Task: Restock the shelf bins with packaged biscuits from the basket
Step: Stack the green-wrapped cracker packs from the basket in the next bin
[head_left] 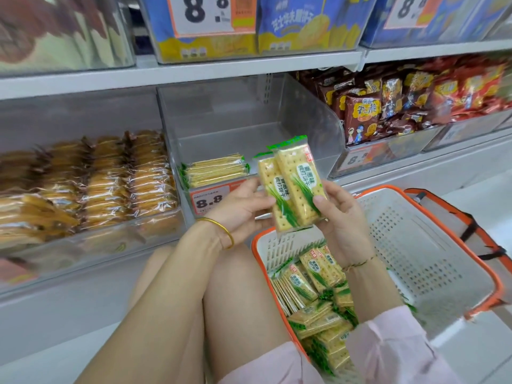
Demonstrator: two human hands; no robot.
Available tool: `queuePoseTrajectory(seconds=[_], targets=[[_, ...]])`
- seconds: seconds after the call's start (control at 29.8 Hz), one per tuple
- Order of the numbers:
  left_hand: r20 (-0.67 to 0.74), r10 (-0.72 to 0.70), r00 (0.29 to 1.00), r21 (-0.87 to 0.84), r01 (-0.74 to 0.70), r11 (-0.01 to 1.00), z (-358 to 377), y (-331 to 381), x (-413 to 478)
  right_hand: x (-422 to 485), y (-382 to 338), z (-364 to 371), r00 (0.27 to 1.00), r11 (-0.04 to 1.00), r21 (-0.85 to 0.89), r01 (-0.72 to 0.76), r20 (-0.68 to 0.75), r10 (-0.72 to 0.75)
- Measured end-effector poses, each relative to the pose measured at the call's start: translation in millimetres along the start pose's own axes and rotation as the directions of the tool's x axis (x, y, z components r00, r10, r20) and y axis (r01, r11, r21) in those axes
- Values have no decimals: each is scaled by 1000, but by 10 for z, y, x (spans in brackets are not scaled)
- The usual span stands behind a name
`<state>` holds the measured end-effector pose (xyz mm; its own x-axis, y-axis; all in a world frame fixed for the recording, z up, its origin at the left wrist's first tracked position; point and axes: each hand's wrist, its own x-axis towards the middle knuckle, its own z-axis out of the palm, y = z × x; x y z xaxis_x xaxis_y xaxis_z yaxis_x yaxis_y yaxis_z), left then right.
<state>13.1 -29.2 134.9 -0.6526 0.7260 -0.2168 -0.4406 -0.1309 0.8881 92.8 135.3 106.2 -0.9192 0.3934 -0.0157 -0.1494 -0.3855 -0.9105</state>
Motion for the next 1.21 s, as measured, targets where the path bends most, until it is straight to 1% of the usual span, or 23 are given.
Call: queuePoseTrajectory(seconds=[0.07,0.2,0.34,0.4,0.44,0.47,0.5,0.54,0.57,0.6,0.64,0.67,0.7,0.74,0.77,0.8,0.87,0.94,0.97,1.04,1.11,1.17,1.21], targets=[[-2,24,1000,-13,-24,1000,33,17,7,-38,-8,46,1000,1000,-4,-15,4,15],[-72,83,994,-14,-84,996,111,86,30,-40,-82,121,995,992,-92,-80,45,85],[-147,214,966,70,-205,976,133,199,100,100,-270,239,962,964,-225,-139,198,185],[-169,260,951,84,-248,965,93,299,139,250,-397,323,960,945,-314,-93,224,169],[-202,288,936,150,-261,954,57,357,158,349,-462,366,968,929,-368,-38,218,126],[-255,330,909,290,-254,923,-6,411,190,461,-525,407,975,898,-438,44,215,57],[-312,389,867,483,-208,851,-85,462,227,580,-583,447,974,835,-530,148,223,-32],[-351,451,820,672,-114,732,-195,492,278,721,-625,484,962,724,-641,255,244,-123],[-346,486,803,816,2,579,-298,511,328,867,-652,529,941,574,-746,338,279,-191],[-313,474,823,904,105,414,-399,515,386,1020,-657,581,920,424,-818,389,321,-225],[-284,419,863,947,183,263,-484,511,451,1177,-634,648,907,298,-861,412,357,-224],[-282,344,896,959,247,142,-554,497,517,1339,-581,724,903,193,-888,416,379,-202],[-309,270,912,950,307,48,-607,477,572,1495,-501,809,905,100,-906,410,391,-167],[-347,207,915,933,359,-18,-644,459,610,1656,-398,891,911,25,-916,400,394,-120],[-379,160,912,917,392,-65,-673,441,639,1797,-291,980,913,-24,-916,400,401,-68],[-400,128,907,907,413,-89,-698,418,655,1922,-179,1068,913,-52,-912,408,409,-12],[-418,115,901,899,429,-87,-716,367,650,2099,11,1237,902,-77,-901,428,421,93],[-419,152,895,900,431,-60,-711,334,618,2203,166,1384,870,-89,-879,468,441,219],[-419,175,891,900,433,-47,-706,322,606,2218,225,1446,844,-71,-872,484,444,302],[-421,206,883,899,436,-31,-691,309,586,2209,301,1534,782,-3,-876,481,428,453],[-419,217,881,901,434,-23,-680,304,571,2189,329,1555,750,72,-891,447,418,513],[-418,222,881,901,432,-20,-674,307,565,2192,355,1529,765,148,-915,375,395,509],[-419,223,880,901,434,-19,-668,310,562,2192,372,1516,771,169,-922,349,385,507]])
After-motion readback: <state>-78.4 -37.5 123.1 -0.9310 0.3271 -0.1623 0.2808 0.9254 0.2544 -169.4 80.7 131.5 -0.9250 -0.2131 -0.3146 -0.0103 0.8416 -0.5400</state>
